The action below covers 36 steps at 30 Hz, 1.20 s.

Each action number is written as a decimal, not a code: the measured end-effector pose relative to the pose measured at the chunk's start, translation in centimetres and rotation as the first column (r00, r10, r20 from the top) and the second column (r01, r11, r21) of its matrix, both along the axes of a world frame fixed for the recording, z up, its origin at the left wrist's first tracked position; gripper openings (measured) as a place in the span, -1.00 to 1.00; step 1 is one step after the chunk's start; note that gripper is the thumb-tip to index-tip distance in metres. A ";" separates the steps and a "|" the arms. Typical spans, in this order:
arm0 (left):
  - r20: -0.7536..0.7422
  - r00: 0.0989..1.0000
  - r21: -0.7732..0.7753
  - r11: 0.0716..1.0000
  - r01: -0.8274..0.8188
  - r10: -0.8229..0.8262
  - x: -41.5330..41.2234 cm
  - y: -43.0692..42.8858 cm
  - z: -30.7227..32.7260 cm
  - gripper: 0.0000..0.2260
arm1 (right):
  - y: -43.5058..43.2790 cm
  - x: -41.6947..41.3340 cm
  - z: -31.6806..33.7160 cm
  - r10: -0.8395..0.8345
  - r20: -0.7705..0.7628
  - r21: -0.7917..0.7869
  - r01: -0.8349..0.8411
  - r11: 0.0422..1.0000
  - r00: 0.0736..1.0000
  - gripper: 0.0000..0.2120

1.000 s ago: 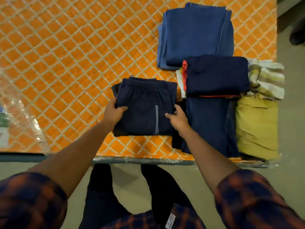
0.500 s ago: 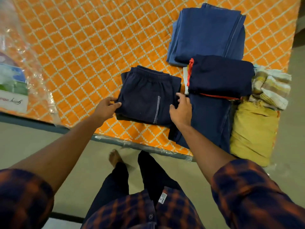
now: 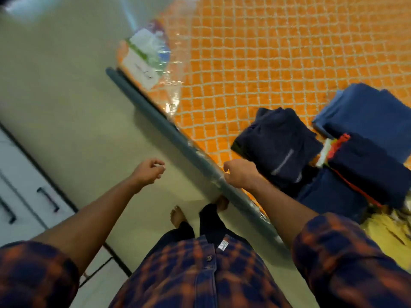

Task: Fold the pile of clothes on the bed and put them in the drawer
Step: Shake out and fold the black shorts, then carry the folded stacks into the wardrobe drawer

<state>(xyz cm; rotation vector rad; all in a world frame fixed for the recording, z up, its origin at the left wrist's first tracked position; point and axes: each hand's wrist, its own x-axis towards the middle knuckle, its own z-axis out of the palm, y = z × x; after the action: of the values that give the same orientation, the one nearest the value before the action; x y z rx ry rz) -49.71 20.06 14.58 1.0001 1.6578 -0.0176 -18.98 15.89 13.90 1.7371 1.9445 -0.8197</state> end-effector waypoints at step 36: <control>-0.099 0.353 0.262 0.366 -0.893 0.930 -37.4 -11.4 4.1 -0.86 | 20.4 -64.1 4.5 0.997 -0.019 -0.044 -0.996 0.073 0.074 -0.72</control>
<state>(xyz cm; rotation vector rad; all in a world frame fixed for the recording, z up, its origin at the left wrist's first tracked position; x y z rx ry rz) -87.12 8.71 18.66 0.0016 2.2786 0.8222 -83.10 36.32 18.37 -0.0521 2.3762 -0.2260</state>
